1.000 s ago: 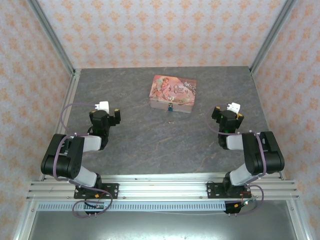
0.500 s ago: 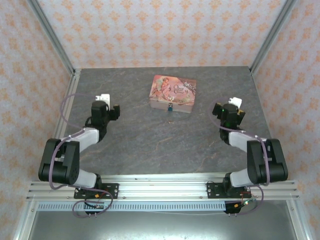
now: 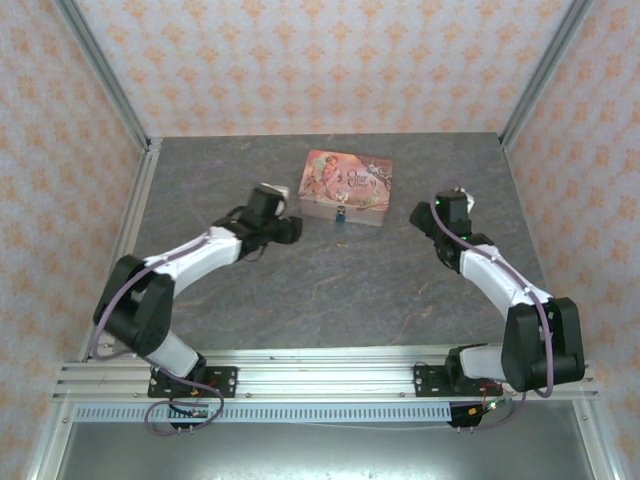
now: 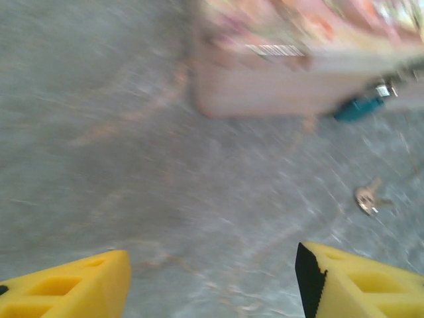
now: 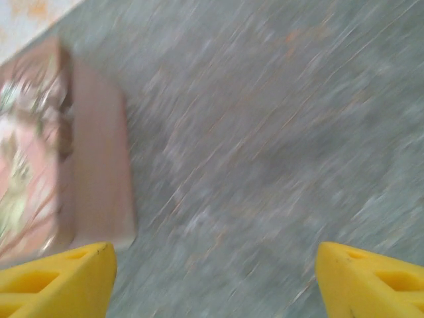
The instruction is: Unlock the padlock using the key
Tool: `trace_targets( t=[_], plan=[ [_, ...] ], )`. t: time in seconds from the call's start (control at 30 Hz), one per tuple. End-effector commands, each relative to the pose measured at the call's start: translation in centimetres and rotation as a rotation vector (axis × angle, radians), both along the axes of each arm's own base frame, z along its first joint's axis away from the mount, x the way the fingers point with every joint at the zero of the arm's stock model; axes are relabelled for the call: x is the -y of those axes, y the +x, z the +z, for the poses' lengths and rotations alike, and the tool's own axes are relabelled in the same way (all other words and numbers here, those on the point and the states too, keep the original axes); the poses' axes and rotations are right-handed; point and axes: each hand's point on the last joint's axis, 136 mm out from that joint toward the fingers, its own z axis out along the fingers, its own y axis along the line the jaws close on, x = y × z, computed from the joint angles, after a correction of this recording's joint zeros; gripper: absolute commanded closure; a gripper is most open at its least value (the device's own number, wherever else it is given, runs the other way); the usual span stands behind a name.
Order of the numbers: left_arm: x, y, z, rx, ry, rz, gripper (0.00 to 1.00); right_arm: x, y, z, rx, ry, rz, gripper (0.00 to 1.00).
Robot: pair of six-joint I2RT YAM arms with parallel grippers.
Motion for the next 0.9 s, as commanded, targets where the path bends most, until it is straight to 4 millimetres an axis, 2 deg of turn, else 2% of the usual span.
trace_targets(
  t=[0.0,0.1,0.23,0.3,0.33,0.6,0.87],
  plan=[
    [3.5,-0.6,-1.3,-0.037,0.055,-0.002,0.39,-2.7,-2.3,-2.4,-0.115,0.071,0.042,0.22],
    [6.4,-0.3,-2.9,-0.068,0.029,-0.02,0.52,-3.7,-3.4,-3.6,-0.158,0.066,0.063,0.22],
    [8.8,0.1,-3.9,-0.058,0.019,-0.034,0.53,-4.2,-4.9,-5.4,-0.204,0.086,0.07,0.22],
    [9.7,0.4,-3.9,-0.053,0.028,-0.053,0.52,-4.3,-5.6,-6.1,-0.221,0.095,0.078,0.26],
    [9.9,0.5,-5.0,-0.07,0.049,-0.055,0.52,-4.4,-5.8,-6.4,-0.229,0.099,0.084,0.27],
    [9.8,2.0,-5.3,-0.045,0.087,-0.018,0.59,-4.8,-6.3,-6.9,-0.251,0.107,0.11,0.28],
    [10.0,1.8,-6.8,-0.08,0.096,-0.019,0.67,-4.9,-6.2,-6.6,-0.244,0.107,0.118,0.28]
  ],
)
